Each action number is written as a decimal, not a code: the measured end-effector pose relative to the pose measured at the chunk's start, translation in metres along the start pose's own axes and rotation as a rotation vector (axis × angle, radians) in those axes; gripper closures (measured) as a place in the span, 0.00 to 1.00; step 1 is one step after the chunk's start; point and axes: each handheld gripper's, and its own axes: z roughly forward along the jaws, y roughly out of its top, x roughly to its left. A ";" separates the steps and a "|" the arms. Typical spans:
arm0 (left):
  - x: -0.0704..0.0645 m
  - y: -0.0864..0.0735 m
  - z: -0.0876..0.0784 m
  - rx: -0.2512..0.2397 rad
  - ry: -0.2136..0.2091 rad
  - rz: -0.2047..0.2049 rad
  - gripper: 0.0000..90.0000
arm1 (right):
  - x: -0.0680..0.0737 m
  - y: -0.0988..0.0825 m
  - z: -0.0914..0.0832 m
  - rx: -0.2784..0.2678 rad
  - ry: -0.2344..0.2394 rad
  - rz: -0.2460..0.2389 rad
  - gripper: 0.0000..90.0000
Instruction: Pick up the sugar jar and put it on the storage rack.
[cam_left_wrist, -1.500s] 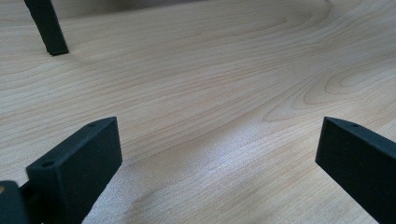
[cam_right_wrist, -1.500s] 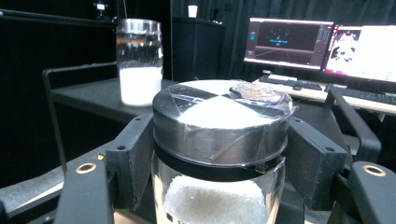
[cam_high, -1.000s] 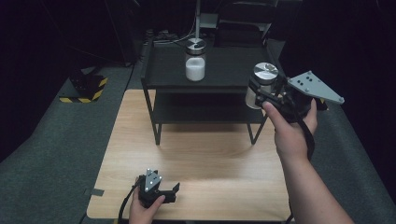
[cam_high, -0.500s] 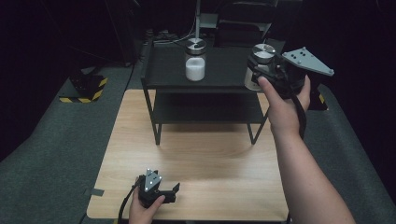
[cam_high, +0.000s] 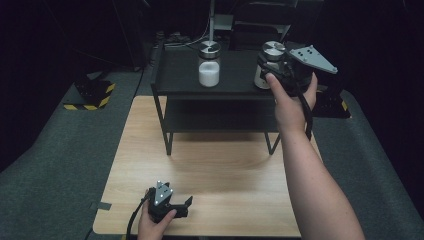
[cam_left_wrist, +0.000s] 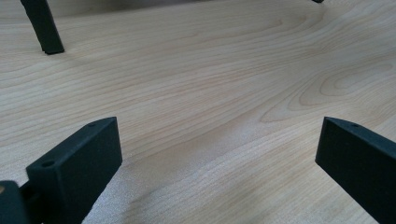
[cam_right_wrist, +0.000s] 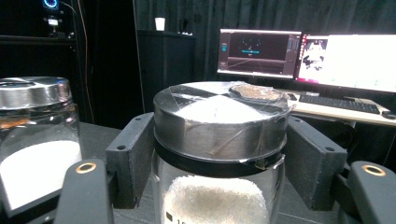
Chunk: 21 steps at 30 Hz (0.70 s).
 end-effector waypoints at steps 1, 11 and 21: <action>0.000 0.000 0.000 0.000 -0.001 0.000 0.01 | 0.000 -0.001 0.002 -0.002 -0.002 -0.001 0.35; 0.002 0.000 0.000 -0.001 -0.002 -0.013 0.01 | -0.004 -0.013 0.015 -0.025 -0.009 0.032 0.35; 0.000 0.000 0.000 0.001 0.003 -0.002 0.01 | -0.006 -0.027 0.020 -0.064 -0.001 0.029 0.34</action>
